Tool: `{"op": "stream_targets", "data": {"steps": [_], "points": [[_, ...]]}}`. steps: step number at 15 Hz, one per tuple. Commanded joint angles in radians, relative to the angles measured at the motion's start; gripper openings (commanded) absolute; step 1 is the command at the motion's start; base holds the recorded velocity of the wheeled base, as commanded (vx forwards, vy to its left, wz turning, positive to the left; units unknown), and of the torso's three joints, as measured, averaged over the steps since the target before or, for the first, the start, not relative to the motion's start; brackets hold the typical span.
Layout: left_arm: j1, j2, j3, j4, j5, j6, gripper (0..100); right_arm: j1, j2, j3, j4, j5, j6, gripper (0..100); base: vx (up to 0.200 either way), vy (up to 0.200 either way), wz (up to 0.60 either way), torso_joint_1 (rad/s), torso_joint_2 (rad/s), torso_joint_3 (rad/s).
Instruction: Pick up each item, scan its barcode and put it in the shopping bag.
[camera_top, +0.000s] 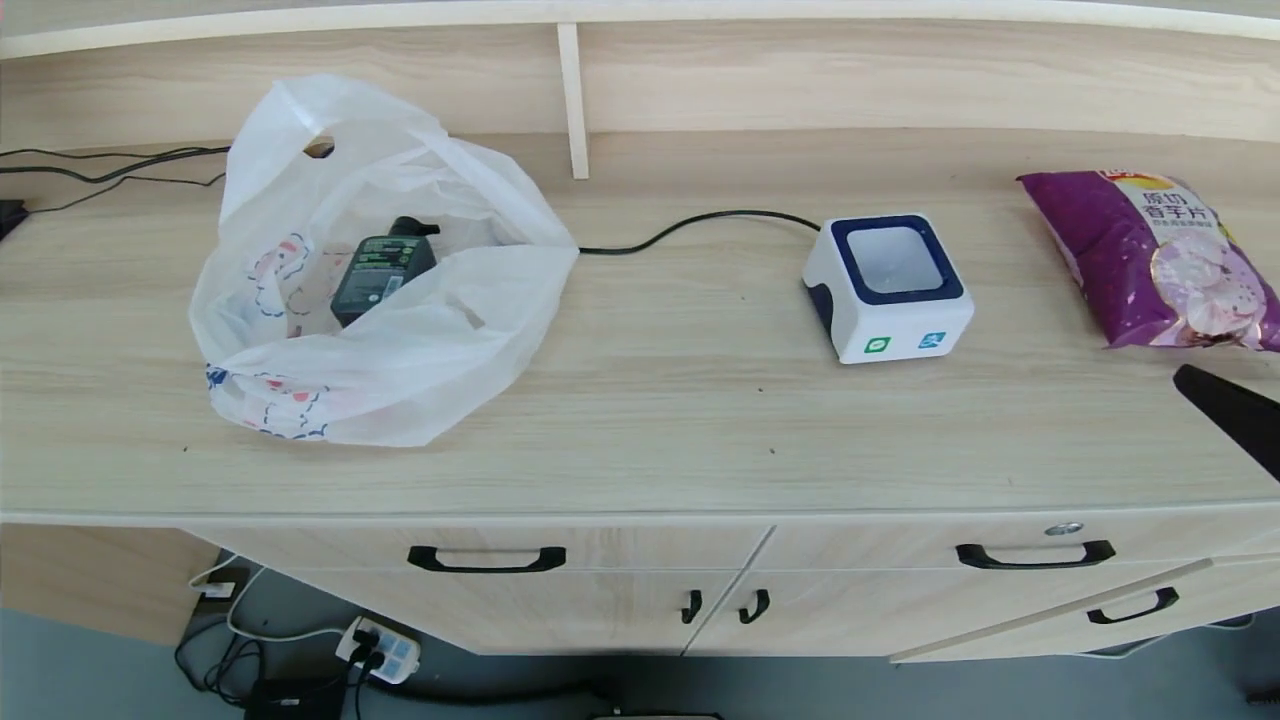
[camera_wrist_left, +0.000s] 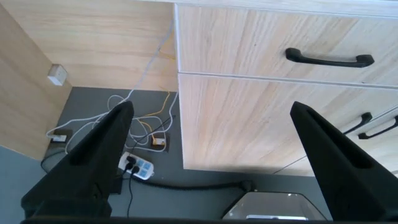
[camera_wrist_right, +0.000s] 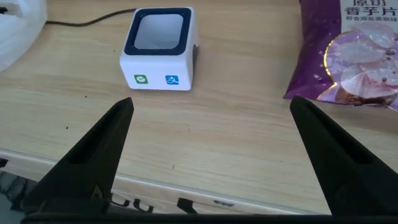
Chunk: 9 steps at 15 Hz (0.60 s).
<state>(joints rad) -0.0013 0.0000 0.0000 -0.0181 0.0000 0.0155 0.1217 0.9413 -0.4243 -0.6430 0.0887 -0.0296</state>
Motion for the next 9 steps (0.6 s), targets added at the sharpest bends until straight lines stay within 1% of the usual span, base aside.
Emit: {"op": "stream_targets", "data": {"steps": [1, 3, 5, 8, 9], "points": [[0.0, 0.002, 0.0, 0.0, 0.0, -0.002, 100, -0.068, 0.054, -0.037, -0.003, 0.017, -0.038, 100, 0.0, -0.2, 0.0, 0.007, 0.01, 0.002], [0.0, 0.002, 0.0, 0.0, 0.0, -0.002, 100, -0.085, 0.083, -0.108, 0.0, 0.032, -0.015, 100, 0.0, -0.2, 0.0, 0.005, 0.0, 0.0], [0.0, 0.002, 0.0, 0.0, 0.0, -0.002, 100, -0.151, 0.125, -0.14, 0.002, 0.037, 0.013, 100, 0.0, -0.2, 0.0, 0.007, 0.0, 0.005], [0.0, 0.002, 0.0, 0.0, 0.0, -0.002, 100, -0.246, 0.228, -0.191, 0.002, 0.054, 0.011, 100, 0.0, -0.2, 0.0, 0.001, 0.0, 0.002], [0.0, 0.002, 0.0, -0.002, 0.0, -0.002, 100, -0.247, 0.251, -0.212, 0.003, 0.065, 0.013, 100, 0.0, 0.0, 0.0, 0.0, 0.0, 0.0]]}}
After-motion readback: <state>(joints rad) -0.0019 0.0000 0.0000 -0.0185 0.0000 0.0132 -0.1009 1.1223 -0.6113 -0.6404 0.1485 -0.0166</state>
